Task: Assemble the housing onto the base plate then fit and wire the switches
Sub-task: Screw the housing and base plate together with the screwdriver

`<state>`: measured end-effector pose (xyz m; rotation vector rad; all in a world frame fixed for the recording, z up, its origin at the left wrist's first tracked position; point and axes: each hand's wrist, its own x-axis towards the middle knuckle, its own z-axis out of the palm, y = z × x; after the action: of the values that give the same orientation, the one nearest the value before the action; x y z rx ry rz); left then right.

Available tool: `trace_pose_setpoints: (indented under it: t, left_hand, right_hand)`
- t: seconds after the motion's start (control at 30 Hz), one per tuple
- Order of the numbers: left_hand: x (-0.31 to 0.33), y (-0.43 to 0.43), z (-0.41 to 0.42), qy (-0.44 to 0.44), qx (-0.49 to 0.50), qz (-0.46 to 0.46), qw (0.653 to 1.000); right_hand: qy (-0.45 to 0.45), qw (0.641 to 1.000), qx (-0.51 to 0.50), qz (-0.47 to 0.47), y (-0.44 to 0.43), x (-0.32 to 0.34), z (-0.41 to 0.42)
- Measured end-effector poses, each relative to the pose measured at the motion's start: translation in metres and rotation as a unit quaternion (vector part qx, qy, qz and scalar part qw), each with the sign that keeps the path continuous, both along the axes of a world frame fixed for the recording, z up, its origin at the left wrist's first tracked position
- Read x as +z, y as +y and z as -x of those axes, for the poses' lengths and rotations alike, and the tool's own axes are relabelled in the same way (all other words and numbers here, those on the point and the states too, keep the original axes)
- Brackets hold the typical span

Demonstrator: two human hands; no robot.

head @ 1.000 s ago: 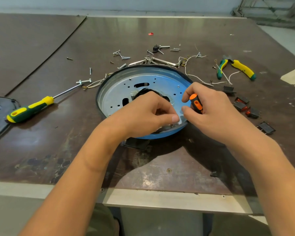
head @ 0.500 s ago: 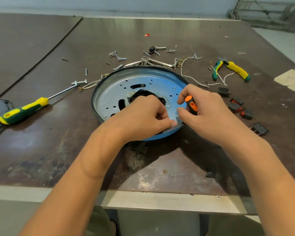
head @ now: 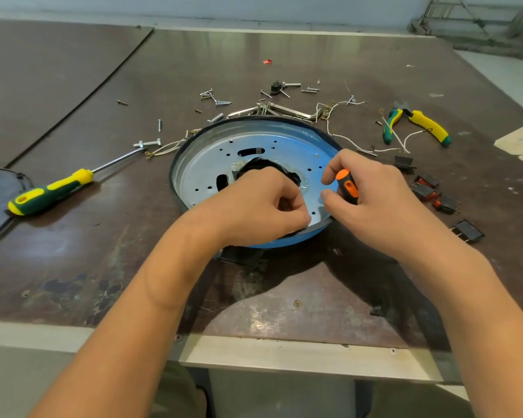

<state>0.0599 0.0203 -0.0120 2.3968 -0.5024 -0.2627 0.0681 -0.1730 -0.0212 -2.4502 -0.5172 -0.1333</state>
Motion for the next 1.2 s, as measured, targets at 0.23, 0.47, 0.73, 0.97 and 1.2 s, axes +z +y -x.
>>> trace_pose_setpoints:
  t: [0.23,0.47,0.73,0.97,1.2]
  left_hand:
    - [-0.0019,-0.0034,-0.0003,0.004,0.005,-0.005,1.0]
    - [0.0006,0.0004,-0.0002,0.022,-0.018,0.01,1.0]
    - [0.0016,0.001,0.0003,0.038,-0.03,0.013,0.999]
    - [-0.0022,-0.0044,0.0004,-0.024,0.0,-0.039,0.999]
    - [0.0027,0.003,0.0006,0.041,-0.006,0.049,0.998]
  right_hand:
    - [-0.001,1.0,0.003,-0.004,0.0005,-0.0004,0.0011]
    - [-0.004,1.0,0.001,-0.012,0.0004,-0.0017,0.0005]
    - [-0.011,1.0,0.004,-0.018,0.0011,-0.0027,-0.0005]
    - [-0.008,1.0,0.007,-0.02,0.0008,-0.0022,-0.0002]
    - [-0.007,1.0,0.005,-0.017,0.0009,-0.0024,-0.0002]
